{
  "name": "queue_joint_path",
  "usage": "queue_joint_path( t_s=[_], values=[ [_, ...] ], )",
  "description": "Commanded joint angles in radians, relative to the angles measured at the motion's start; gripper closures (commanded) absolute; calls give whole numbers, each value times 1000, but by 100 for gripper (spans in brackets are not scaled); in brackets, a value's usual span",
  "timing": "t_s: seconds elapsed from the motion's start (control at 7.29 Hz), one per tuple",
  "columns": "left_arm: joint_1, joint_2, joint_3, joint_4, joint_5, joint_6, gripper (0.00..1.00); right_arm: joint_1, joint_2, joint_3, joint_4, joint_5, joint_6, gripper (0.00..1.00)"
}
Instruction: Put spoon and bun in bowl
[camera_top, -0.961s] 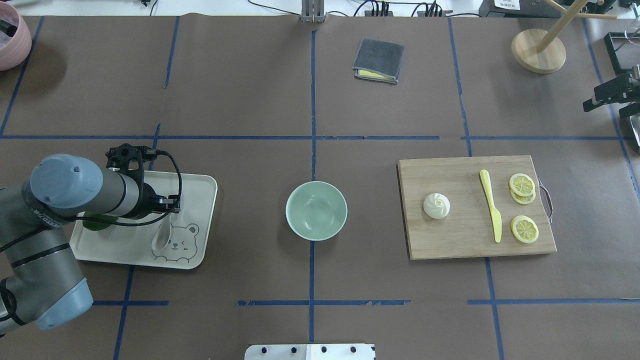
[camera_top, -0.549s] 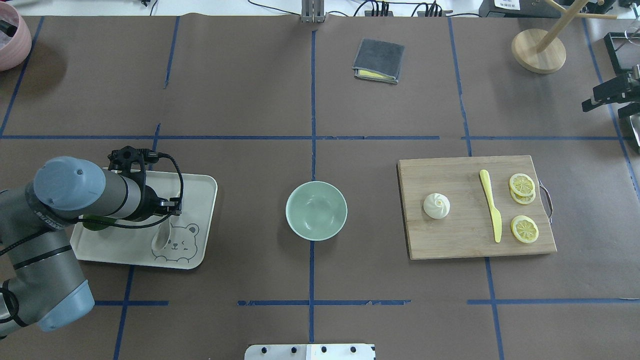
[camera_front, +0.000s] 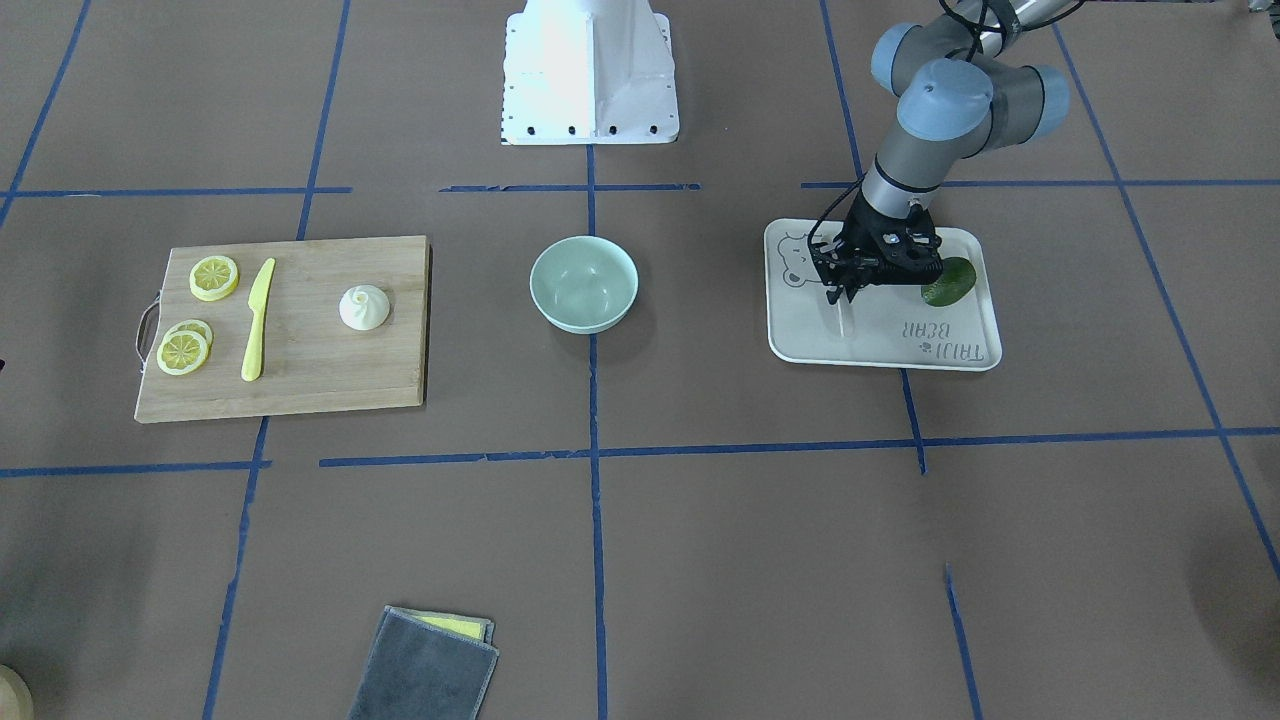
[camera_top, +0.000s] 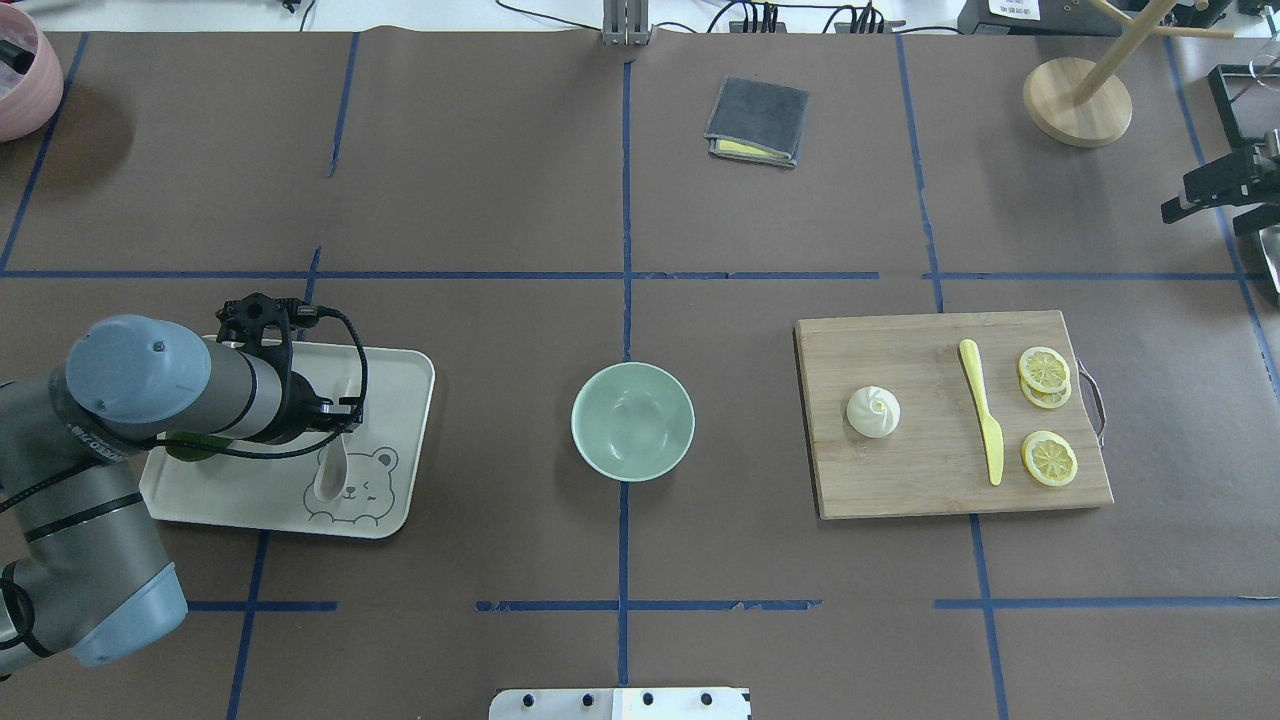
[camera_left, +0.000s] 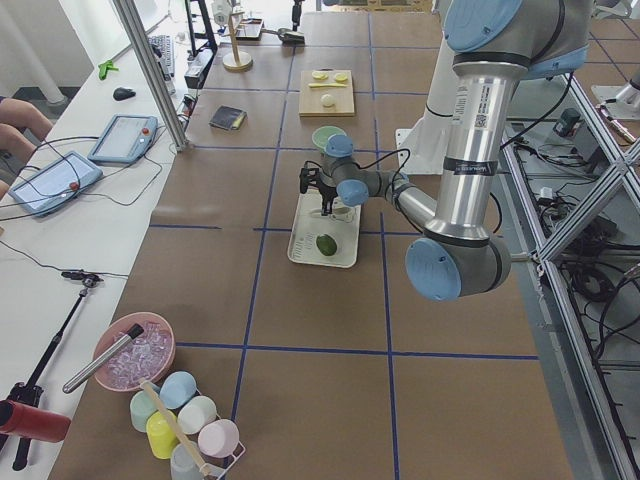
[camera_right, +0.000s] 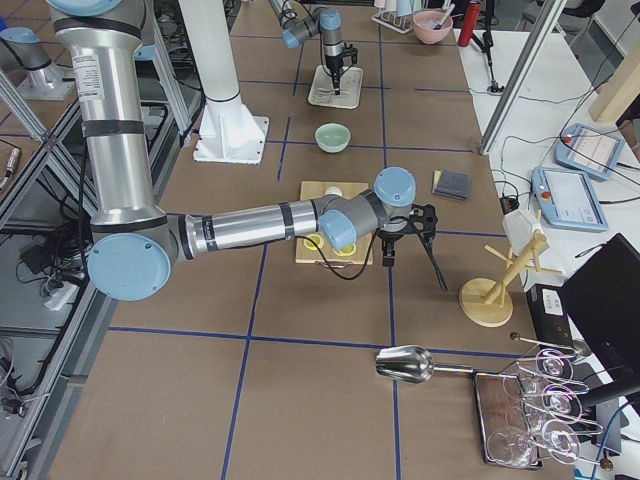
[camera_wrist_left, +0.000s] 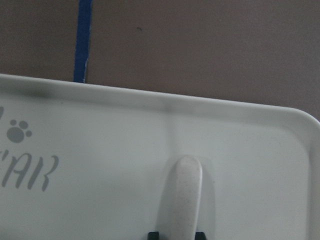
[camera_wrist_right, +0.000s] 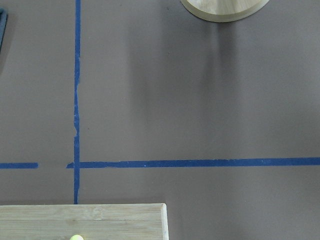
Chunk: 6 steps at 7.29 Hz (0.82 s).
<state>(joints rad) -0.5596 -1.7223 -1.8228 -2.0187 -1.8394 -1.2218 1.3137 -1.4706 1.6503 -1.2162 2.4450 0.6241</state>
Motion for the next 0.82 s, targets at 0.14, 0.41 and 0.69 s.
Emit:
queue_joint_path(
  t_s=[0.14,0.41,0.69],
  values=[
    [-23,10,-73,14,-4,4,100,-58,44,3,1,-36,90,0],
    [-60,-52,-140,49,-12,-40,100,-247,87,64,6,-179,304,0],
    [-52,-207,-84,49,-6,-313,100,-376,87,152,6,-292,451,0]
  ],
)
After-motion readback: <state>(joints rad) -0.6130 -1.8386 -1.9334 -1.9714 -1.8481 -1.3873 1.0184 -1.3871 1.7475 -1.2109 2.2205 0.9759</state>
